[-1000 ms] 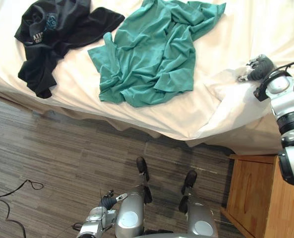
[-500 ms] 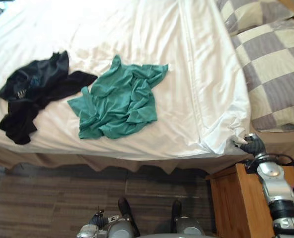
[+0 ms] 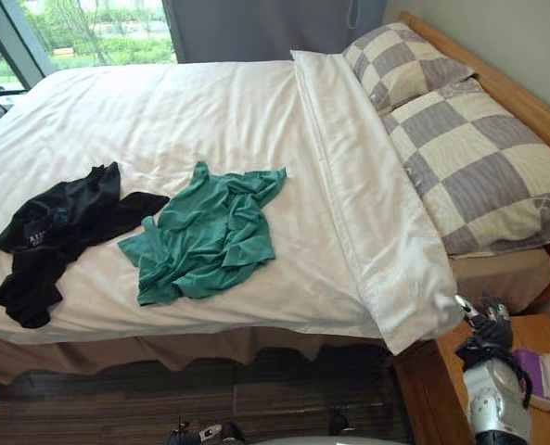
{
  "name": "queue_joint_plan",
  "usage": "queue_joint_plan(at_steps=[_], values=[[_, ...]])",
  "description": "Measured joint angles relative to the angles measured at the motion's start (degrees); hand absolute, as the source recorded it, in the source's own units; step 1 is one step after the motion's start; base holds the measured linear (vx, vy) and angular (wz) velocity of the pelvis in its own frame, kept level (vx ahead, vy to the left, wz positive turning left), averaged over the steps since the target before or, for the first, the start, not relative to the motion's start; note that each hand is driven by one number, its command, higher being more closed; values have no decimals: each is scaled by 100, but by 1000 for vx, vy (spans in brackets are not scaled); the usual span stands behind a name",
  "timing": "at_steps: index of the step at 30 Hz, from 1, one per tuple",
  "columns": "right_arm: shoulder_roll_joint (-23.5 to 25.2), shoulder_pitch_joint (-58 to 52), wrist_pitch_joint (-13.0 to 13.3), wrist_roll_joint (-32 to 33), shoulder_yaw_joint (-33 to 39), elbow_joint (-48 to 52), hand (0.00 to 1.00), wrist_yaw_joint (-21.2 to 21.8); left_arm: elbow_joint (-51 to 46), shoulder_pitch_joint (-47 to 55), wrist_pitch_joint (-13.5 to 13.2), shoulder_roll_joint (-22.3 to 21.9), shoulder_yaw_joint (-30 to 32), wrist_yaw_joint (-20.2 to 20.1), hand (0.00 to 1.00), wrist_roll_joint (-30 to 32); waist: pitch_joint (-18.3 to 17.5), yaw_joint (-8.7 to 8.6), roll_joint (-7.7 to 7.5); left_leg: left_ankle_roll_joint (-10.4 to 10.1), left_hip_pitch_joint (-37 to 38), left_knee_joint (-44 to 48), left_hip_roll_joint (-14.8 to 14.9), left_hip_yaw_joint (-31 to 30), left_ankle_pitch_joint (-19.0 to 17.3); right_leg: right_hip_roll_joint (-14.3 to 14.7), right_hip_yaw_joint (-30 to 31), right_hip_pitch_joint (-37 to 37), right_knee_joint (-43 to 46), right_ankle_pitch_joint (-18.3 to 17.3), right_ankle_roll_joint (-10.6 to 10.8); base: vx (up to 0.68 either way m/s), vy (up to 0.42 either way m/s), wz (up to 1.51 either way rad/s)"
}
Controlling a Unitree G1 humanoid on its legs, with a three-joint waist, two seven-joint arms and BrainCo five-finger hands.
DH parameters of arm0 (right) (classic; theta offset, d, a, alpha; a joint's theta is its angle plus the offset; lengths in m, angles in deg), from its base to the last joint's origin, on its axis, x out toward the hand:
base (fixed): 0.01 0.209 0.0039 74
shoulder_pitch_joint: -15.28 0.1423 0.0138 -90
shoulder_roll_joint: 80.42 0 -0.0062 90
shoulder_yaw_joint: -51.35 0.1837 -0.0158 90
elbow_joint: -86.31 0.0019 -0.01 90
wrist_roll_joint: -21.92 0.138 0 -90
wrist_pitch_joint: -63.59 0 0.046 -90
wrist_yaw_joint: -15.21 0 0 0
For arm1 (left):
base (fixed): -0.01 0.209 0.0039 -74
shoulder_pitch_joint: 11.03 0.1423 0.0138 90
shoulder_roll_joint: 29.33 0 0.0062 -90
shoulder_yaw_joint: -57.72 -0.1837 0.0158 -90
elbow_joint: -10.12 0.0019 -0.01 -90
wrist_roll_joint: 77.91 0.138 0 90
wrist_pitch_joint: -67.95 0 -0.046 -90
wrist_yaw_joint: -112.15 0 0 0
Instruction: Tidy the bed and pick cloth on bed and put in laundry
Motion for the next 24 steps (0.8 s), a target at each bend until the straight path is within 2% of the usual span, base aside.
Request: queue_joint_plan(at_steps=[1,3,4,13,17,19,21,24], values=[[0,-78,4,7,132,147,0,6,3,35,-2,-14,65,-4,0,1,-42,-5,-59,-14,-1,0,17,4,-14,14,-3,14,-9,-1,0,1,1,-6],[-9,-94,51,50,275,338,0,17,1,83,-4,-29,137,-7,0,0,-137,-12,-59,-18,6,0,38,15,-16,31,-2,17,-16,-1,-3,0,0,0],[-11,-93,108,76,326,440,100,29,0,108,-10,-33,149,-5,0,-4,-158,-15,-99,-19,1,0,43,15,-16,35,-6,17,-24,2,-6,0,0,0],[-151,265,384,483,233,964,100,403,-20,293,-26,3,183,83,0,-17,-302,5,-225,-19,-6,0,43,-30,-15,32,-34,31,-25,22,-29,0,0,0],[-265,964,387,1146,-435,1017,100,511,24,346,25,10,178,89,0,-20,-300,16,-229,-13,-38,0,39,-116,-9,32,-51,23,-35,44,-30,-11,2,2],[-268,1508,386,1476,-715,728,100,497,36,343,39,27,151,88,0,-77,-302,30,-226,-8,-102,0,34,-186,12,32,-68,14,-75,51,-26,-20,5,15],[-269,2039,392,1720,-848,272,100,488,48,298,40,50,128,81,0,-153,-296,107,-226,1,-211,0,31,-282,46,31,-151,-19,-113,60,-35,-10,0,23],[-342,2872,482,2152,-839,-449,100,488,82,98,42,80,67,70,0,-342,-170,344,-224,46,-439,3,30,-393,146,32,-237,-222,-106,158,-95,10,-2,20]])
